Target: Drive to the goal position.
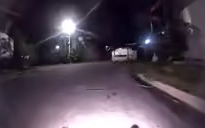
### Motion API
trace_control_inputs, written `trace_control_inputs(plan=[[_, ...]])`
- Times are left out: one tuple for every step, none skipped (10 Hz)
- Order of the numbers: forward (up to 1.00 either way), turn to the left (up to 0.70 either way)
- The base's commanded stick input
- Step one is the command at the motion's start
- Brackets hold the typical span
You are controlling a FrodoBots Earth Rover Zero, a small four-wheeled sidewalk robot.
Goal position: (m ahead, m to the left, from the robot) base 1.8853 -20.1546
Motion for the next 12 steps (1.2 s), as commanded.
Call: trace_control_inputs(plan=[[0.7, 0.0], [0.7, 0.0], [0.7, 0.0], [0.7, 0.0], [0.7, 0.0], [0.7, 0.0], [0.7, 0.0], [0.7, 0.0], [0.7, 0.0], [0.7, 0.0], [0.7, 0.0], [0.7, 0.0]])
